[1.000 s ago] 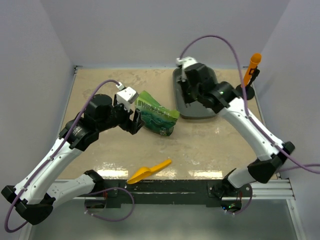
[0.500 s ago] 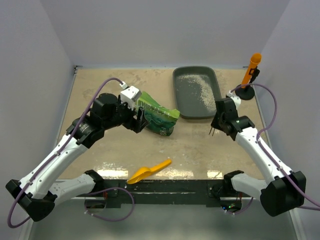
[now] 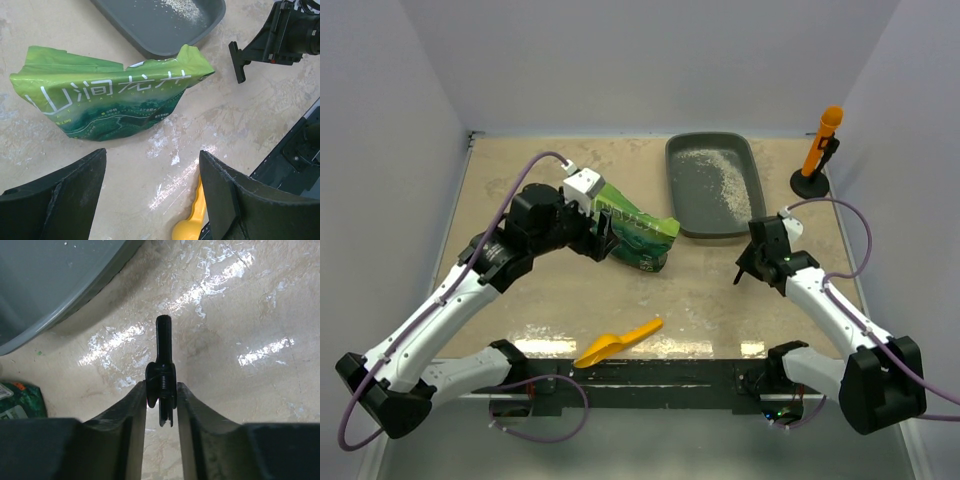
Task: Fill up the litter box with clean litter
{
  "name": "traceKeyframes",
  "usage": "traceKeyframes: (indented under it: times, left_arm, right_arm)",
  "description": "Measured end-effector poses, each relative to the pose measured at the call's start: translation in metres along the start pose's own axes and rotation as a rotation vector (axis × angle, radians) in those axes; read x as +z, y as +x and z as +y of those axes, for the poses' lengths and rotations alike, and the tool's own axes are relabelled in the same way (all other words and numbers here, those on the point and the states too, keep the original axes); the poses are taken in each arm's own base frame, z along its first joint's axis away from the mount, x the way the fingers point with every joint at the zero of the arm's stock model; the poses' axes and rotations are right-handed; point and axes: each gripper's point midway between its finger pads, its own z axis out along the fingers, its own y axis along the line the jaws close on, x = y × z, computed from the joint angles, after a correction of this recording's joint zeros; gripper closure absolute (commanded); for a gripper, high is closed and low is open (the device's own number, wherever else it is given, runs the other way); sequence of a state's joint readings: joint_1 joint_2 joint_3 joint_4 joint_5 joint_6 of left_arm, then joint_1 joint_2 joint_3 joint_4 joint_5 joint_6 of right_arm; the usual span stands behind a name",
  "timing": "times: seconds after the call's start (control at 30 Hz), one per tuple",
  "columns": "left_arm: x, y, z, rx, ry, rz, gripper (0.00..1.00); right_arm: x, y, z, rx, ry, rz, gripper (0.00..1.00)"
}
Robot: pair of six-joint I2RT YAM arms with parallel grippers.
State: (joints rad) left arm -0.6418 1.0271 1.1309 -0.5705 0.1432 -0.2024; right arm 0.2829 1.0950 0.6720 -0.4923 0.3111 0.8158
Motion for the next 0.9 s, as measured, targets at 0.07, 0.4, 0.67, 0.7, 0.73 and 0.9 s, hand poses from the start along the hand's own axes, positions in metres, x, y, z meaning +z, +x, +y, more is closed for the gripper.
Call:
traceKeyframes:
  times: [0.07, 0.4, 0.67, 0.7, 0.73, 0.9]
  left_arm:
    - [0.002, 0.001, 0.001, -0.003, -0.006, 0.004, 0.21]
    - [0.010, 0.005, 0.008, -0.027, -0.041, 0.029, 0.21]
    - [0.006, -0.034, 0.032, -0.039, -0.156, -0.009, 0.21]
    - [0.006, -0.042, 0.037, -0.046, -0.168, -0.021, 0.21]
    - [0.005, -0.051, 0.048, -0.061, -0.184, -0.037, 0.21]
    - [0.001, -0.060, 0.110, -0.157, -0.273, -0.052, 0.21]
  right_arm:
    - [0.002, 0.001, 0.000, 0.009, -0.002, -0.002, 0.55]
    - [0.001, -0.002, 0.007, 0.012, -0.035, -0.006, 0.50]
    - [-0.047, -0.043, 0.079, -0.049, -0.349, -0.041, 0.36]
    - [-0.057, -0.052, 0.093, -0.061, -0.410, -0.056, 0.34]
    - [-0.068, -0.058, 0.106, -0.074, -0.477, -0.069, 0.33]
    - [-0.101, -0.064, 0.151, -0.114, -0.733, -0.058, 0.31]
